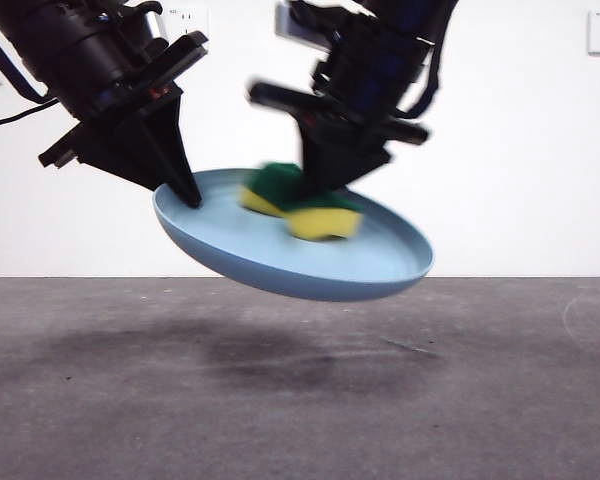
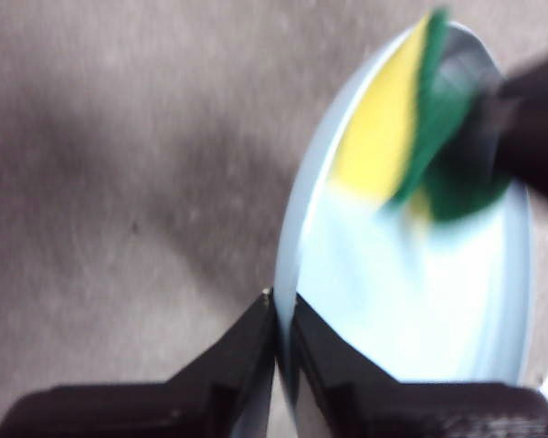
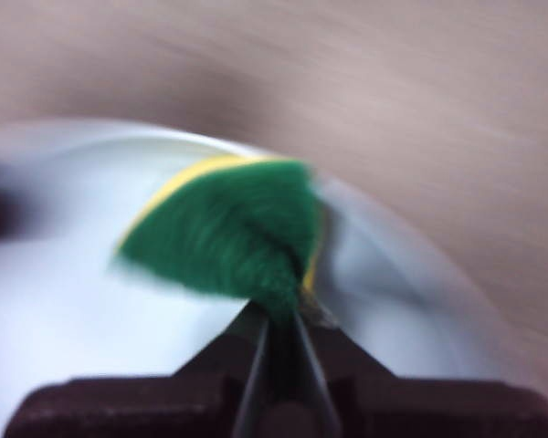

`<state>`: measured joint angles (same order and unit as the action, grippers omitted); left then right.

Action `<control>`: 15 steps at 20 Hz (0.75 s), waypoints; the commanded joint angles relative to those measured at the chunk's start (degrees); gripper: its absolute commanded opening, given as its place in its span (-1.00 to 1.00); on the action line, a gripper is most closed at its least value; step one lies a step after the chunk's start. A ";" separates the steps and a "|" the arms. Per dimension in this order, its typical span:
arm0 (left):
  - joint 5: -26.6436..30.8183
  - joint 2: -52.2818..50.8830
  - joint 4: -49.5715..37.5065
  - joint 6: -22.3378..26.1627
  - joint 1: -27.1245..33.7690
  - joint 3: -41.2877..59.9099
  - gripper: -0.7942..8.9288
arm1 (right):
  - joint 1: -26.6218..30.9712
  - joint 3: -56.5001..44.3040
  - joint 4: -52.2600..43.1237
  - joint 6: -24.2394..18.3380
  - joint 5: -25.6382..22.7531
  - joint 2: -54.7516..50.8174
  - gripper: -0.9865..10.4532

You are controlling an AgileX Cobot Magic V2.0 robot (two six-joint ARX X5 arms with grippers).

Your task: Pick up the plate,pick up the cloth,clean the plate with the cloth

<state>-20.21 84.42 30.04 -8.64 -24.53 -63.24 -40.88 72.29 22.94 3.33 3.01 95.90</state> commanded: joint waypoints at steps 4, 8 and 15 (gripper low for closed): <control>-3.85 -0.20 -8.39 -3.63 -1.07 0.15 -0.85 | -2.62 -0.35 8.98 2.49 12.52 2.12 -0.85; -3.93 -0.20 -6.91 -3.54 -0.96 0.15 -0.85 | -3.02 -0.35 23.15 -0.87 -3.32 2.12 -0.85; -4.44 -0.20 -1.86 -1.62 -1.90 0.15 -0.85 | -2.93 -0.33 15.30 -1.11 -46.14 1.79 -0.85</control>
<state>-21.47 84.55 27.27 -11.75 -25.80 -62.92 -44.38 72.79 39.40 2.15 -40.34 96.57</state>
